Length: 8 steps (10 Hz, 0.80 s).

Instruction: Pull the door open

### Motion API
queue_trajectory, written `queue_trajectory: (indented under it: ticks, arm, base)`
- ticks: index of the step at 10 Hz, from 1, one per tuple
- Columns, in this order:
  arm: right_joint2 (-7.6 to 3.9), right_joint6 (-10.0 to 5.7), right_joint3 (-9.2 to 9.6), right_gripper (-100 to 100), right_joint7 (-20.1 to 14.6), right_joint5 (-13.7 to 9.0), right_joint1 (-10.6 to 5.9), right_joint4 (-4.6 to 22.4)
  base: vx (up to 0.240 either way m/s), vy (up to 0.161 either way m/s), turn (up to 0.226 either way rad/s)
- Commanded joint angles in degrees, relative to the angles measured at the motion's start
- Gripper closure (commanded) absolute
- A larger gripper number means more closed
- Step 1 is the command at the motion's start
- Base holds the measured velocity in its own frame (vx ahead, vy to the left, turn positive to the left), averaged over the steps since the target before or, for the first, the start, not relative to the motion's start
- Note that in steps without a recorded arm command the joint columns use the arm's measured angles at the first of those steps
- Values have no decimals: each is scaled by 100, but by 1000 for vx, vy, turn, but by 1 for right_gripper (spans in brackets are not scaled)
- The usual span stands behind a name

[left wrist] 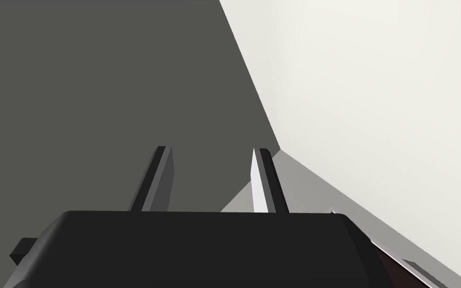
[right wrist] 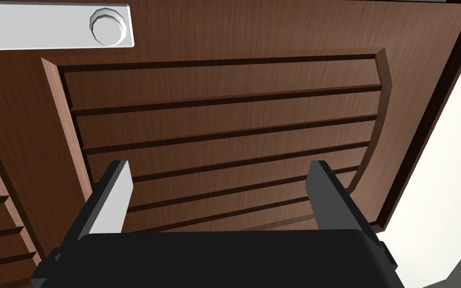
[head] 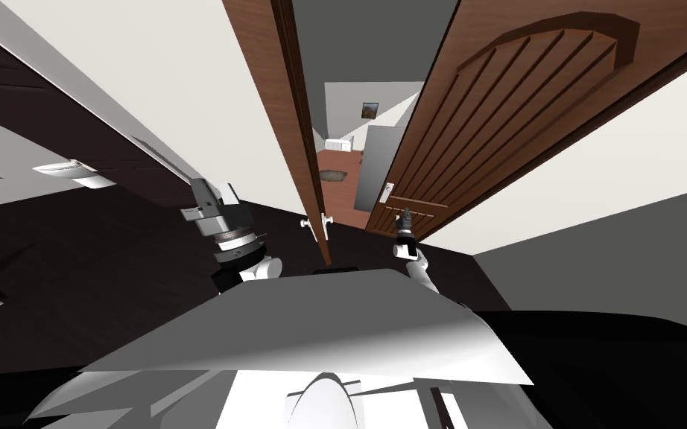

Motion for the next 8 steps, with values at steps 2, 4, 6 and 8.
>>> queue_trajectory:
  ticks: [2,4,6,8]
  arm:
    - [-110,12,-66,-100,-25,-53,-148,369]
    - [-254,13,-150,-100,-59,-121,-334,756]
    - [-322,13,-190,-100,-75,-154,-424,1036]
    - [-390,13,-230,-100,-91,-186,-513,1283]
  base:
    - [67,-20,117]
    - [58,-31,143]
    - [56,-24,64]
    - [47,-20,102]
